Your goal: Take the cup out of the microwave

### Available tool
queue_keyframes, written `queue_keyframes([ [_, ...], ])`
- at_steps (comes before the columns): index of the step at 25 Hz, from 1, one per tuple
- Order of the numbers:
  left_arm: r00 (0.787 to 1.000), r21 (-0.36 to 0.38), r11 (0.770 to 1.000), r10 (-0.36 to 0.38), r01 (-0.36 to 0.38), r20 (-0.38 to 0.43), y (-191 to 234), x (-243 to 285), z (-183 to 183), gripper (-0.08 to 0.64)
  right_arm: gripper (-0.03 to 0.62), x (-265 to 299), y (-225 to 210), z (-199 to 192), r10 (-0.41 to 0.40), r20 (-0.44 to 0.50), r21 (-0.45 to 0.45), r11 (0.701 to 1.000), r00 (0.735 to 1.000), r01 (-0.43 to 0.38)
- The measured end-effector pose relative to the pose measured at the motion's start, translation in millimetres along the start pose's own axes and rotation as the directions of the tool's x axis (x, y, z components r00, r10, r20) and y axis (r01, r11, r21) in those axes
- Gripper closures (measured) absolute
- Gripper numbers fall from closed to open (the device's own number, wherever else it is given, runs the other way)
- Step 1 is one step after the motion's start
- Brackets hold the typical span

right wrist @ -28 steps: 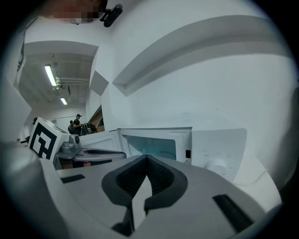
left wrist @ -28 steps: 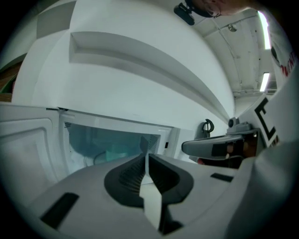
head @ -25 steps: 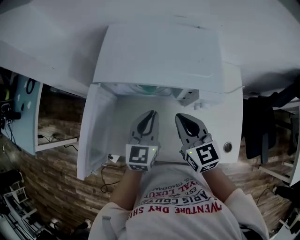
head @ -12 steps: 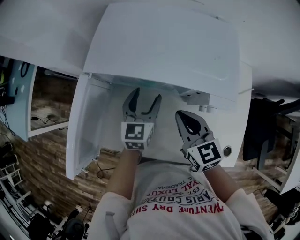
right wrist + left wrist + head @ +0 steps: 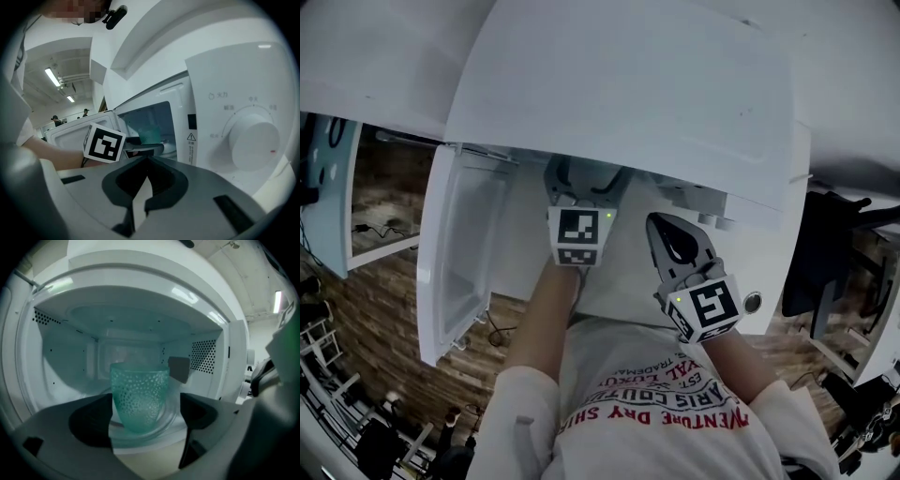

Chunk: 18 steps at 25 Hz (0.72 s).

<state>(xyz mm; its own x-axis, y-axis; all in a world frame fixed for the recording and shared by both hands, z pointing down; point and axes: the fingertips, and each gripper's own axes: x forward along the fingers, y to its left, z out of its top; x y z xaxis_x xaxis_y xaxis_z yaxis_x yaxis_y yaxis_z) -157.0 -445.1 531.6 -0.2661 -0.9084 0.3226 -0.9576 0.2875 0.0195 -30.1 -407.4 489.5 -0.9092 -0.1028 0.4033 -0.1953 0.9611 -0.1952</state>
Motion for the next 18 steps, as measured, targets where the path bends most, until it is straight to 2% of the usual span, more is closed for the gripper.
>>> queue_keyframes([
  [5,0.999,-0.059,0.997,0.04,-0.04,-0.005,9.8,12.2,0.7,0.132,0.588,2.6,2.1,-3.7,0.008,-0.011,-0.005,1.0,1.0,-0.008],
  [10,0.999,-0.016,0.999,0.036,-0.036,-0.013,7.9,23.2,4.5,0.132,0.588,1.3,-10.1,-7.9,-0.036,-0.019,0.026,0.999,0.999,0.037],
  [14,0.997,-0.001,0.997,0.075,-0.075,-0.03,14.5,25.3,2.8,0.139,0.588,0.0,-14.4,-4.7,-0.045,-0.013,0.017,0.999,0.999,0.046],
  [16,0.996,0.013,0.997,0.081,-0.081,-0.046,15.7,25.0,0.6,0.189,0.588,-0.6,-14.8,-4.2,-0.048,-0.015,0.012,0.999,0.999,0.048],
  [18,0.996,0.013,0.997,0.072,-0.072,-0.051,15.1,24.6,-0.3,0.19,0.588,-1.3,-14.8,-5.1,-0.052,-0.02,0.012,0.999,0.998,0.052],
])
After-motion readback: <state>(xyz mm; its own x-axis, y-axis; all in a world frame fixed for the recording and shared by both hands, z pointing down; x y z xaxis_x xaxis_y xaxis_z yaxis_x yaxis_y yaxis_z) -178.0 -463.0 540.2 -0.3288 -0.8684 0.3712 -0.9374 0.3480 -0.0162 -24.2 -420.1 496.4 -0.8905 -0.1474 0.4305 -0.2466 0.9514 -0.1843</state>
